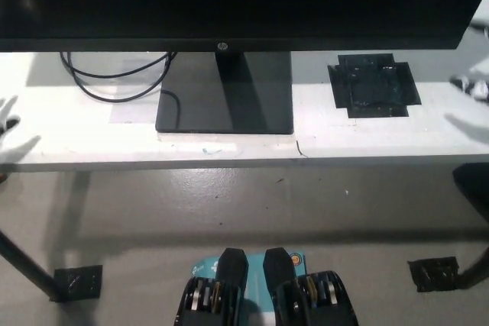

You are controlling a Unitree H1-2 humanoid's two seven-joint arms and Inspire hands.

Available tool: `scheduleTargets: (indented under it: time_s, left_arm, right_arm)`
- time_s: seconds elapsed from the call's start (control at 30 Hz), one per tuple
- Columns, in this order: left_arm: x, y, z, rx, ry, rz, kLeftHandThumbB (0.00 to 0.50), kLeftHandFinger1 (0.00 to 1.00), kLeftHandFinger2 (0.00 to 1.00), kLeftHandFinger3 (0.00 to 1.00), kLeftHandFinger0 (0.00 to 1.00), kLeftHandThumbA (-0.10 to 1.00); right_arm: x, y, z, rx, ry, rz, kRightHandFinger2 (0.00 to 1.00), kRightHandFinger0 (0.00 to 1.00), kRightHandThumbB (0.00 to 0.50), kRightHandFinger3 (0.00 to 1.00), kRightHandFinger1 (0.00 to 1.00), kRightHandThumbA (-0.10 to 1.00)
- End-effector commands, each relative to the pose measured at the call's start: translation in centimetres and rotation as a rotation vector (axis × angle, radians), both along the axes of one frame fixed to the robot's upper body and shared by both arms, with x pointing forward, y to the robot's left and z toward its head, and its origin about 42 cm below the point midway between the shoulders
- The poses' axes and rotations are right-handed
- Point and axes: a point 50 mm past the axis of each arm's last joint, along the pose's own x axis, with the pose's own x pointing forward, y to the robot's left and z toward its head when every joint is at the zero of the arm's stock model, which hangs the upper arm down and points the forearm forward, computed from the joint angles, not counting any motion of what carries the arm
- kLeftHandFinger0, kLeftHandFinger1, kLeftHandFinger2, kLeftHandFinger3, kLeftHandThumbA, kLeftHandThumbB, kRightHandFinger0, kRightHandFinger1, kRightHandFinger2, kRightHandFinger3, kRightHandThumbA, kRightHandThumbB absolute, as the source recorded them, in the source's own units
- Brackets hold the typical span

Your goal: The monitor is placed at the center of the table and the robot uses both its hand to grab the left and right sides of the monitor to tilt the angle of the monitor downwards

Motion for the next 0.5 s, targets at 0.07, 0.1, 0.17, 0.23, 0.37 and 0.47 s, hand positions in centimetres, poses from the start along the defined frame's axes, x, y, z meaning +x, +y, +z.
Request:
scheduleTargets:
  time_s: [0.07, 0.1, 0.17, 0.23, 0.37, 0.47]
  left_arm:
    - [-6.3, 4.9, 6.9, -0.252, -0.311, 0.018, 0.337, 1.0, 1.0, 1.0, 1.0, 0.92]
    - [-7.6, 4.2, 6.6, -0.304, -0.334, -0.008, 0.32, 1.0, 1.0, 1.0, 1.0, 0.92]
    - [-7.9, 3.9, 6.6, -0.319, -0.335, -0.013, 0.318, 1.0, 1.0, 1.0, 1.0, 0.92]
    - [-10.5, 0.7, 6.1, -0.376, -0.373, -0.075, 0.317, 1.0, 1.0, 1.0, 1.0, 1.0]
    - [-12.8, -2.8, 5.6, -0.414, -0.406, -0.151, 0.342, 1.0, 1.0, 1.0, 1.0, 1.0]
    - [-13.9, -5.7, 5.0, -0.511, -0.405, -0.249, 0.333, 1.0, 1.0, 1.0, 1.0, 1.0]
  right_arm:
    - [-6.3, -4.1, 5.5, 0.217, -0.12, 0.085, 1.0, 1.0, 0.5, 1.0, 1.0, 0.7]
    - [-7.6, -4.5, 4.9, 0.289, -0.163, 0.107, 1.0, 1.0, 0.5, 1.0, 1.0, 0.7]
    - [-7.9, -4.6, 4.9, 0.306, -0.169, 0.111, 1.0, 1.0, 0.5, 1.0, 1.0, 0.7]
    - [-10.1, -3.5, 3.0, 0.402, -0.269, 0.1, 1.0, 1.0, 0.5, 1.0, 1.0, 0.89]
    - [-12.4, -1.9, 1.2, 0.469, -0.38, 0.095, 1.0, 1.0, 0.481, 1.0, 1.0, 0.99]
    - [-14.3, -0.2, 0.0, 0.517, -0.457, 0.093, 1.0, 1.0, 0.474, 1.0, 1.0, 1.0]
